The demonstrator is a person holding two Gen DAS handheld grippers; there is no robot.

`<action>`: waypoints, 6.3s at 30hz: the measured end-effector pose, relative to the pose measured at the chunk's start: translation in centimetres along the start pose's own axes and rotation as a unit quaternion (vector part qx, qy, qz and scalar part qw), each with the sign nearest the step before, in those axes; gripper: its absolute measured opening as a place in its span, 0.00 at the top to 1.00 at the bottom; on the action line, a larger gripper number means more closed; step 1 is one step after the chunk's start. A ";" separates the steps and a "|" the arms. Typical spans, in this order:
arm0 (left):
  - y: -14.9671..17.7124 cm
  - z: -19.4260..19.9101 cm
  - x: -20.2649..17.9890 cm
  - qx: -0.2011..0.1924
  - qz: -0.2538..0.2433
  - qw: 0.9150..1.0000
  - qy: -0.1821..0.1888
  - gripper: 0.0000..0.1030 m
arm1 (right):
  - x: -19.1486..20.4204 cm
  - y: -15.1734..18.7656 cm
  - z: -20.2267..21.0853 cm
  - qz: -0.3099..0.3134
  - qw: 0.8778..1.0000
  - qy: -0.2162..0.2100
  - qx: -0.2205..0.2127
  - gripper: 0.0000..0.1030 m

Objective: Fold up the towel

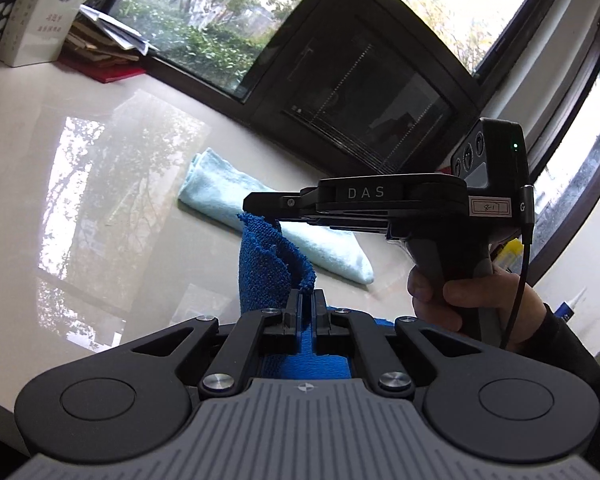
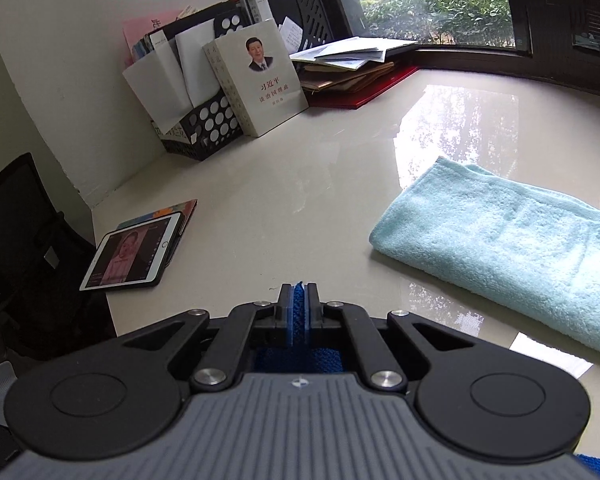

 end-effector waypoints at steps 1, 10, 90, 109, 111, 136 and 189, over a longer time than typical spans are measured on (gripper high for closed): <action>0.1 -0.3 -0.7 0.003 -0.007 1.000 0.005 0.96 | -0.3 0.1 0.8 -0.003 1.000 0.000 -0.006 0.95; 1.6 -2.4 -6.3 0.033 -0.053 0.997 0.044 0.96 | -3.1 1.8 7.5 -0.027 0.998 0.004 -0.049 0.95; 8.1 -14.2 -18.4 0.120 -0.186 0.975 -0.013 0.88 | -16.7 9.4 17.5 -0.139 0.984 0.045 -0.097 0.87; 3.9 -9.6 -17.2 0.067 -0.205 0.976 0.004 0.68 | -13.7 9.8 21.7 -0.124 0.980 0.098 -0.125 0.80; 3.1 -9.7 -16.1 0.067 -0.204 0.977 -0.008 0.68 | -13.2 10.1 22.0 -0.125 0.979 0.103 -0.126 0.80; 1.9 -15.1 -8.5 0.162 -0.237 0.958 -0.024 0.78 | -9.4 15.1 20.5 -0.093 0.986 0.130 -0.056 0.80; 2.1 -15.0 -8.5 0.151 -0.264 0.953 -0.010 0.77 | -8.6 16.5 22.0 -0.085 0.986 0.133 -0.048 0.96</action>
Point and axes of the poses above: each gripper's, at about its wrist camera, not at the fingertips, and z roughly against the way its jaws point, x to its left, y to its underside, the point moved 7 cm from there along -z, roughly the way its jaws point, and after that the axes turned 12 degrees about -y, right-handed, at the moved point
